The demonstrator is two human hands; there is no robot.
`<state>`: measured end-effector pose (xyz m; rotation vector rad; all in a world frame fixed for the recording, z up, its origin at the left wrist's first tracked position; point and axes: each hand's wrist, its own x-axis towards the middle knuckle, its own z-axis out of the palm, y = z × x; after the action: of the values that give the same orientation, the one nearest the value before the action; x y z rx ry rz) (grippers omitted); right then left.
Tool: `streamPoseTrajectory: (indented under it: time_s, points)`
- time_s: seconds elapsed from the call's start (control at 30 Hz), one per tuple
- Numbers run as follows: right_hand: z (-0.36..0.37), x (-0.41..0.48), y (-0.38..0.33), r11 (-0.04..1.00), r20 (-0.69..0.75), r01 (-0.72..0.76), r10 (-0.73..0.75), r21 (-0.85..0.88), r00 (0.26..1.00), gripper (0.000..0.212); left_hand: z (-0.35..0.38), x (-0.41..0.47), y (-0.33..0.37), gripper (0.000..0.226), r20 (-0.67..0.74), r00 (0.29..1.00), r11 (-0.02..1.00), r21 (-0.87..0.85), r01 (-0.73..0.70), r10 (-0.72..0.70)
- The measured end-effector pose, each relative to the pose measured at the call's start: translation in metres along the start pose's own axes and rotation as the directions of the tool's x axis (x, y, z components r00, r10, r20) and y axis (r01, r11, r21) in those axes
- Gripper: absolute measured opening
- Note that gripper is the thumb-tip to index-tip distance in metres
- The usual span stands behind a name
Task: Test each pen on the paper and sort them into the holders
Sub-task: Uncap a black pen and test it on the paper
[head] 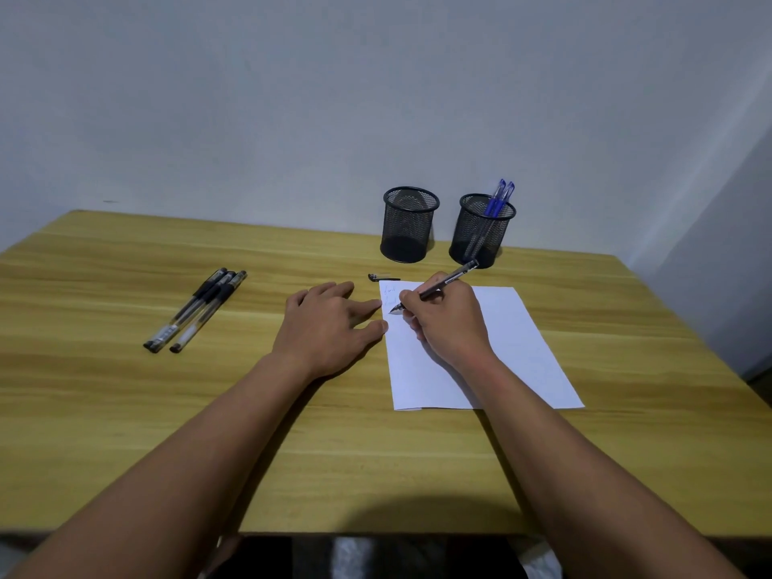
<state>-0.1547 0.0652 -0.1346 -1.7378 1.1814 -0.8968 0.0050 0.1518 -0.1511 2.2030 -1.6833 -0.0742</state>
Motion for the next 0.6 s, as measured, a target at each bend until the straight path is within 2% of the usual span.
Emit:
streamPoseTrajectory:
  time_s: [0.6]
  points:
    - [-0.0036, 0.0007, 0.0022, 0.999, -0.059, -0.038, 0.039, 0.004, 0.998, 0.016, -0.0055, -0.0028, 0.0057, 0.049, 0.03, 0.999, 1.0, -0.003, 0.014, -0.014]
